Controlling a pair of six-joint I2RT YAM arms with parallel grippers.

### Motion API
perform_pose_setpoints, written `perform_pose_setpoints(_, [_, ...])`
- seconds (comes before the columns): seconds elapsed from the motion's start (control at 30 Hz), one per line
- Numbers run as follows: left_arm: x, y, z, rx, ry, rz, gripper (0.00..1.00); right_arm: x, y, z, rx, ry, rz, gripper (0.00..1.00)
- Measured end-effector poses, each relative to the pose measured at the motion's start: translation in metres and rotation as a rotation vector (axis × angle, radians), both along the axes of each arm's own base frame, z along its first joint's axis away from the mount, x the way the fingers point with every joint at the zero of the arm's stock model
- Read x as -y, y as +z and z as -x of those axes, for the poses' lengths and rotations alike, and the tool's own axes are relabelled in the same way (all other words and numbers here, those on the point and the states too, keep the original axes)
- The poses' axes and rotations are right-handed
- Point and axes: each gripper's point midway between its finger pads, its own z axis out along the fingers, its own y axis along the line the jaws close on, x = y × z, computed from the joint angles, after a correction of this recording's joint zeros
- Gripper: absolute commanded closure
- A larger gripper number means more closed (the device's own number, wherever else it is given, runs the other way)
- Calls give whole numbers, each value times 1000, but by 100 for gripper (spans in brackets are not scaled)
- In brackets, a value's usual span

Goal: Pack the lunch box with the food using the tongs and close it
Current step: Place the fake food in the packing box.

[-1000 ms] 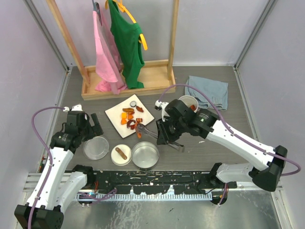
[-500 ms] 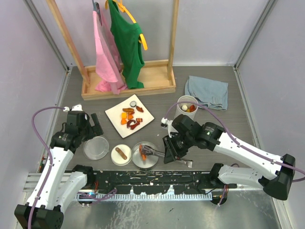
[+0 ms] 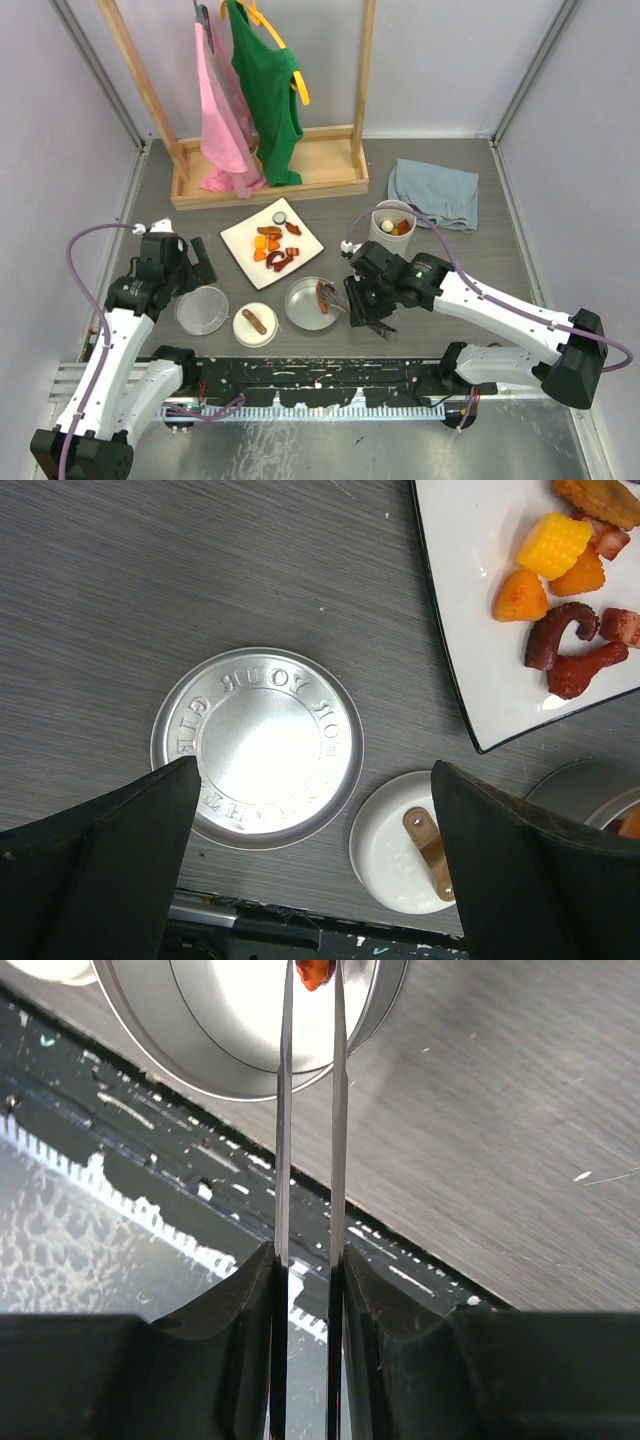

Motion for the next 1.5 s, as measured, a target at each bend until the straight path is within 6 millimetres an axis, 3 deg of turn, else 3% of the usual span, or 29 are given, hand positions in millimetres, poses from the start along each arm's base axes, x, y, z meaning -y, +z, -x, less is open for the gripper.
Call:
perform_pose_setpoints(0.23, [0, 0, 0, 0, 0, 0, 0, 4, 3, -15, 48, -49, 16, 69])
perform_pose_setpoints(0.47, [0, 0, 0, 0, 1, 0, 0, -25, 11, -9, -4, 13, -111, 66])
perform_pose_setpoints(0.67, [0, 0, 0, 0, 1, 0, 0, -42, 6, -5, -60, 52, -153, 64])
perform_pose_setpoints(0.97, [0, 0, 0, -1, 0, 0, 0, -40, -8, 4, -105, 67, -145, 56])
perform_pose_setpoints(1.23, [0, 0, 0, -1, 0, 0, 0, -33, -12, -7, -55, 20, -96, 48])
perform_pose_setpoints(1.37, [0, 0, 0, -1, 0, 0, 0, -31, -1, -15, -15, -2, -94, 47])
perform_pose_setpoints(1.5, [0, 0, 0, -1, 0, 0, 0, -36, 26, -24, 43, -12, -140, 47])
